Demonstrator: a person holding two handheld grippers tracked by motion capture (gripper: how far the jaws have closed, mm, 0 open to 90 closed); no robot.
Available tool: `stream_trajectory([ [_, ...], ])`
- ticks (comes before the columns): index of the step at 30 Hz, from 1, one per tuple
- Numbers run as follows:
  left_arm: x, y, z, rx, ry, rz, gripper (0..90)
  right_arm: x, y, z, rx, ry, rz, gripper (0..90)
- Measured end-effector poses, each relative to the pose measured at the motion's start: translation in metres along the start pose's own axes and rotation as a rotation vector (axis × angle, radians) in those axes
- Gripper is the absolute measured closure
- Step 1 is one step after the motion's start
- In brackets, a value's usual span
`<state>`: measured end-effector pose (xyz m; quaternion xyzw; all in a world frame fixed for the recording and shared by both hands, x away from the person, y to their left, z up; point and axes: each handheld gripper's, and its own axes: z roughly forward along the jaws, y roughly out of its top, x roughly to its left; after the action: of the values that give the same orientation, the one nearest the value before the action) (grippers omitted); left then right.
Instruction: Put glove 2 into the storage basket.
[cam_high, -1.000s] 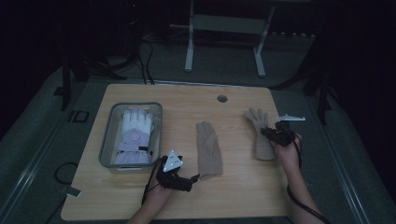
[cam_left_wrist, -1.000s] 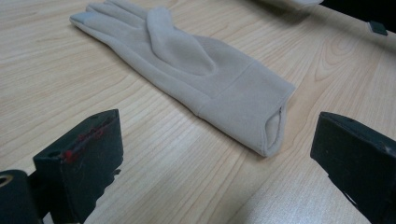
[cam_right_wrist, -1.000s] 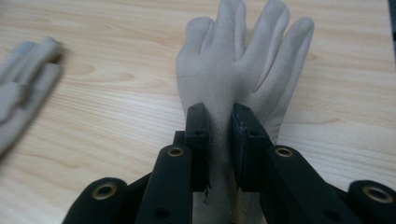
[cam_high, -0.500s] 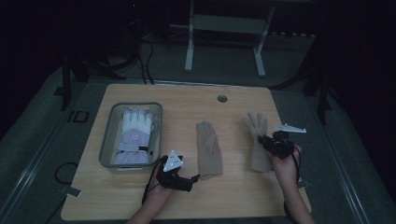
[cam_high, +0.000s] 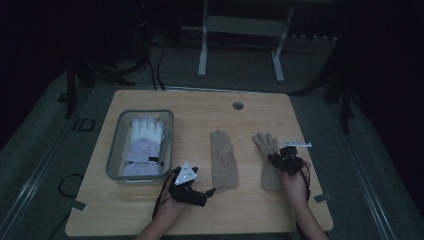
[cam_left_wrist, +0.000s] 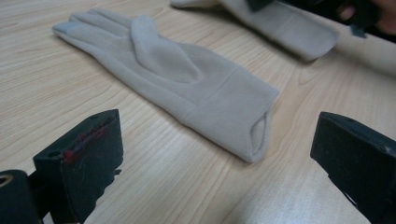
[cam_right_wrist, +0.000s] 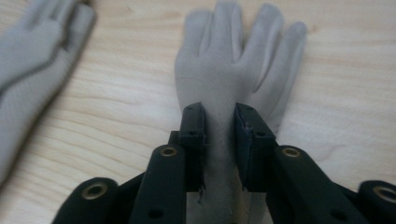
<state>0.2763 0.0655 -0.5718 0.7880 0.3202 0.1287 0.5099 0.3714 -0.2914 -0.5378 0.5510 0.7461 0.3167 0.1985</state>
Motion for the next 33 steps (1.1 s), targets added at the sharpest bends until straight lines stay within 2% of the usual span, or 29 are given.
stream_trajectory([
  [1,0.0,0.0,0.0,0.0,-0.001,0.0,2.7,-0.001,-0.002,0.003,0.01,-0.001,-0.002,69.3],
  [3,0.0,0.0,0.0,0.004,0.001,0.002,2.7,-0.004,-0.003,0.006,0.02,0.033,0.001,61.2],
  [8,0.001,-0.001,0.0,0.002,-0.007,-0.001,2.6,-0.017,0.001,-0.004,-0.008,0.125,-0.039,51.2],
  [10,0.001,-0.001,0.0,0.0,-0.007,-0.001,2.6,-0.022,0.004,-0.007,-0.014,0.146,-0.095,48.3],
  [14,0.002,-0.002,0.001,-0.001,-0.011,-0.003,2.7,-0.029,0.007,-0.012,-0.037,0.163,-0.174,46.6],
  [17,0.003,-0.001,0.0,-0.007,-0.012,-0.005,2.6,-0.033,0.007,-0.012,-0.046,0.204,-0.201,44.1],
  [19,0.004,-0.001,0.0,-0.008,-0.015,-0.013,2.7,-0.033,0.008,-0.011,-0.036,0.203,-0.234,42.1],
  [20,0.004,-0.001,0.0,-0.008,-0.015,-0.013,2.6,-0.033,0.008,-0.011,-0.036,0.203,-0.234,42.1],
  [21,0.006,-0.002,0.0,-0.011,-0.024,-0.036,2.6,-0.032,0.008,-0.01,-0.029,0.196,-0.249,42.1],
  [22,0.007,-0.002,0.0,-0.01,-0.022,-0.04,2.7,-0.03,0.009,-0.007,-0.02,0.189,-0.283,41.1],
  [24,0.007,-0.002,-0.001,-0.012,-0.021,-0.041,2.7,-0.028,0.009,-0.005,-0.018,0.19,-0.307,40.5],
  [30,0.006,-0.001,0.0,-0.01,-0.019,-0.03,2.7,-0.026,0.009,0.003,-0.003,0.192,-0.326,37.0],
  [33,0.005,-0.001,0.001,-0.004,-0.015,-0.02,2.6,-0.025,0.006,0.01,0.019,0.185,-0.351,36.9],
])
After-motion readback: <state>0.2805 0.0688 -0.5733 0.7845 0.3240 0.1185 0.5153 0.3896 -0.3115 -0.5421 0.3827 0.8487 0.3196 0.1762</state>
